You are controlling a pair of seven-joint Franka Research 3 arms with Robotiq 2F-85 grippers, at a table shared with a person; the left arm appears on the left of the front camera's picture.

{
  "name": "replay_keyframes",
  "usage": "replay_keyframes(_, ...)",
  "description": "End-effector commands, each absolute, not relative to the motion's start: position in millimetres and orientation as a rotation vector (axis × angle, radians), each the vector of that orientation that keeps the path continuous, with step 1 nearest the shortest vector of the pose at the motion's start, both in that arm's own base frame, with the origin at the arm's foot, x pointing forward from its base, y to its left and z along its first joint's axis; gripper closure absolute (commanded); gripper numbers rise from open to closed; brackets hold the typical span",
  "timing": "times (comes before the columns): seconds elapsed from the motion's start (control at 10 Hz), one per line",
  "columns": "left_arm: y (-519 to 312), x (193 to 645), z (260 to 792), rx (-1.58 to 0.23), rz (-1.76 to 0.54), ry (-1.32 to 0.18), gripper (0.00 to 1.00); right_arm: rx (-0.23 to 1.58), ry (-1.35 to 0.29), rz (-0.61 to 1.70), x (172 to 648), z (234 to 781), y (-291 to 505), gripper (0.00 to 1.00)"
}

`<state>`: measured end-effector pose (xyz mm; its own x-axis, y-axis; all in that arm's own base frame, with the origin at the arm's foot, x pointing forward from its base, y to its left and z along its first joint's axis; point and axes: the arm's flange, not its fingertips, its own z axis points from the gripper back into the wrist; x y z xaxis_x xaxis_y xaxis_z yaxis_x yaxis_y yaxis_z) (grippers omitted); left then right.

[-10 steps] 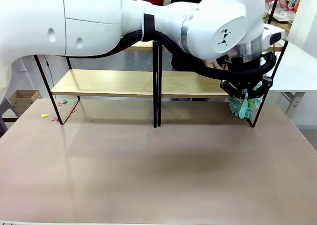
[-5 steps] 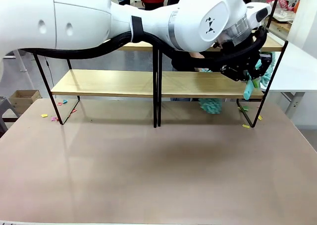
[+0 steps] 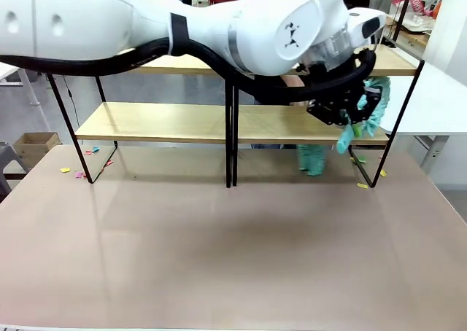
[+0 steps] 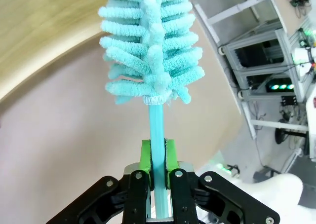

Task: Clean the shelves.
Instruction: Clean another randomly selected level of the Shelf with the Duster.

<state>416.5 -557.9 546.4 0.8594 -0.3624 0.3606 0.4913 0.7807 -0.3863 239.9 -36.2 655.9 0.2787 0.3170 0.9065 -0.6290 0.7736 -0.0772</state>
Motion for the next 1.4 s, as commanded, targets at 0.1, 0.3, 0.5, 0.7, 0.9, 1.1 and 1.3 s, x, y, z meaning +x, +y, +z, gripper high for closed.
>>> replay_keyframes(0.1, -464, 391, 562, -0.452, -0.5, -0.246, 0.87, 0.33, -1.123, 0.655, 241, 656, -36, 0.0)
replay_keyframes(0.3, -393, 369, 558, -0.379, -0.529, -0.16, 0.87, 0.33, -1.123, 0.655, 241, 656, -36, 0.0)
replay_keyframes(0.5, -328, 348, 567, -0.452, -0.593, -0.024, 0.87, 0.33, -1.123, 0.655, 241, 656, -36, 0.0)
replay_keyframes(0.7, -272, 317, 587, -0.484, -0.579, -0.075, 0.87, 0.33, -1.123, 0.655, 241, 656, -36, 0.0)
replay_keyframes(0.9, -217, 289, 606, -0.562, -0.527, -0.209, 0.87, 0.33, -1.123, 0.655, 241, 656, -36, 0.0)
replay_keyframes(1.1, -177, 258, 615, -0.612, -0.548, -0.252, 0.87, 0.33, -1.123, 0.655, 241, 656, -36, 0.0)
replay_keyframes(1.3, -144, 235, 618, -0.658, -0.461, -0.366, 0.87, 0.33, -1.123, 0.655, 241, 656, -36, 0.0)
